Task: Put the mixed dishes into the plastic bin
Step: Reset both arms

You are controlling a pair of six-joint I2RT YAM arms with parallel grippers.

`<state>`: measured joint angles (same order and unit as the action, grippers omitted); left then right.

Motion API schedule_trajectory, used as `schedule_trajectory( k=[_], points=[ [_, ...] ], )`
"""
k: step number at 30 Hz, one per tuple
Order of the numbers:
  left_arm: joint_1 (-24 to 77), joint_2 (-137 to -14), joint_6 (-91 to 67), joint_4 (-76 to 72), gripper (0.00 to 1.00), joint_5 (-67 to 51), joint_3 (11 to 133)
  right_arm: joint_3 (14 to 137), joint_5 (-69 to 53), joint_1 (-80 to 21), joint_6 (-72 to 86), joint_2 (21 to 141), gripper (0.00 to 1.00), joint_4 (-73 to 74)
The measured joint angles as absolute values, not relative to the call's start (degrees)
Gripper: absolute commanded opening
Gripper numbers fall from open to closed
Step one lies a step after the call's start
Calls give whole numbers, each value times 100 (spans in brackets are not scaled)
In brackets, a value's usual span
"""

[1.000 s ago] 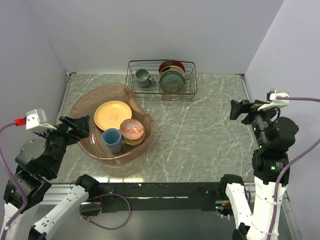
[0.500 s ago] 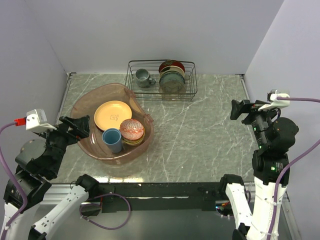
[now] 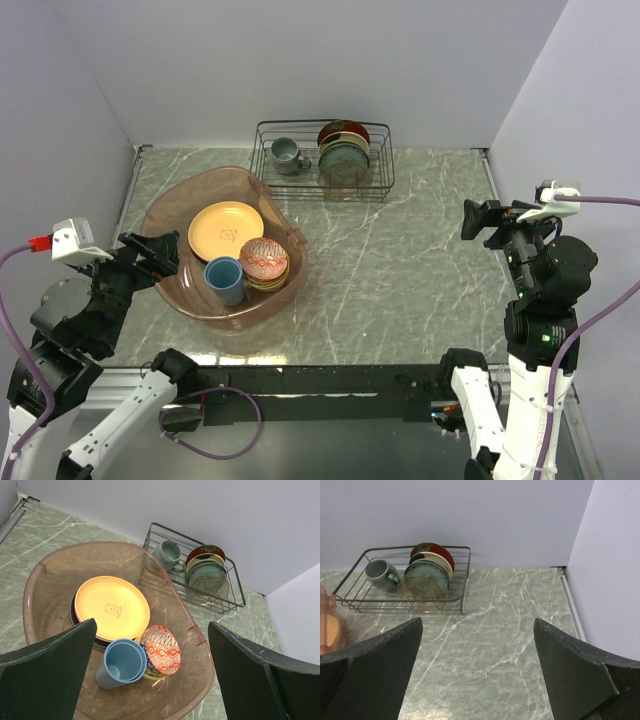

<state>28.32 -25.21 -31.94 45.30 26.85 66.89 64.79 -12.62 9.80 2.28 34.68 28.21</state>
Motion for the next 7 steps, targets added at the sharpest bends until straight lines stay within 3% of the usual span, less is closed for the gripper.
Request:
schedule_trajectory(
  k=[7],
  points=[
    [2832,-2521,-3194,4530,99,2683,6689,6479,-1247,980,224,3465,100,2808]
  ],
)
